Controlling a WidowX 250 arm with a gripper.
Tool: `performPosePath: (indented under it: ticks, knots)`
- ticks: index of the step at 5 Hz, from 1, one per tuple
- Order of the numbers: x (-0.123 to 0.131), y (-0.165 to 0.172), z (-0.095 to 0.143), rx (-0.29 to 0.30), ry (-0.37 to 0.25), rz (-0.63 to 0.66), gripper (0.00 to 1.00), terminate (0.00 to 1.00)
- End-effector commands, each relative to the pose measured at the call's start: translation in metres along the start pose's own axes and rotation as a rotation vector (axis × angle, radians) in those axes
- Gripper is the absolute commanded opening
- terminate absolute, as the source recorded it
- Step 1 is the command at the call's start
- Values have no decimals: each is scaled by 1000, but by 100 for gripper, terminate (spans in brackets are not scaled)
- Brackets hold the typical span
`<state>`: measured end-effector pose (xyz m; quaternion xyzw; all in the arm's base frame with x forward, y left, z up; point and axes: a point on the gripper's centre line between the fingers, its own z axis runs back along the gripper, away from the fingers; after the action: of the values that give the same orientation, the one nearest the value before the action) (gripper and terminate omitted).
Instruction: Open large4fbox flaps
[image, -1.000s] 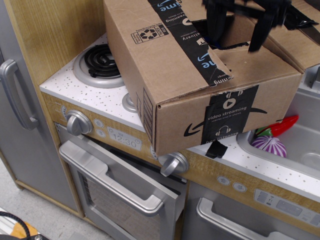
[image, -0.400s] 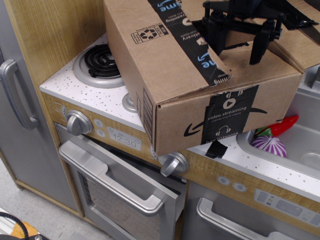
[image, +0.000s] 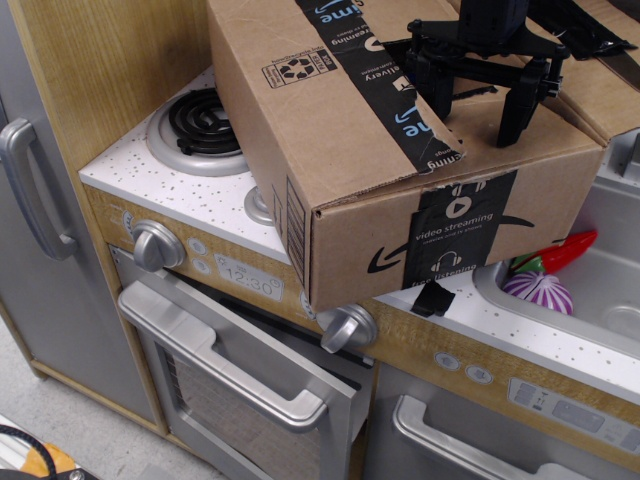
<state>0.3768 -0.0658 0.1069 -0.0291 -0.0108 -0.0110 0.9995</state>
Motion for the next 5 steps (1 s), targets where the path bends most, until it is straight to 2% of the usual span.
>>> performPosePath:
  ticks: [1, 2, 3, 4, 5]
  knots:
    - [1, 4, 17, 96, 42, -23, 100, 0]
    - [-6, 11, 28, 158, 102, -40, 100, 0]
    - [-14, 20, 37, 189, 145, -58, 100, 0]
    - [-23, 36, 56, 278, 166, -76, 100, 0]
    - [-36, 50, 70, 333, 172, -67, 100, 0]
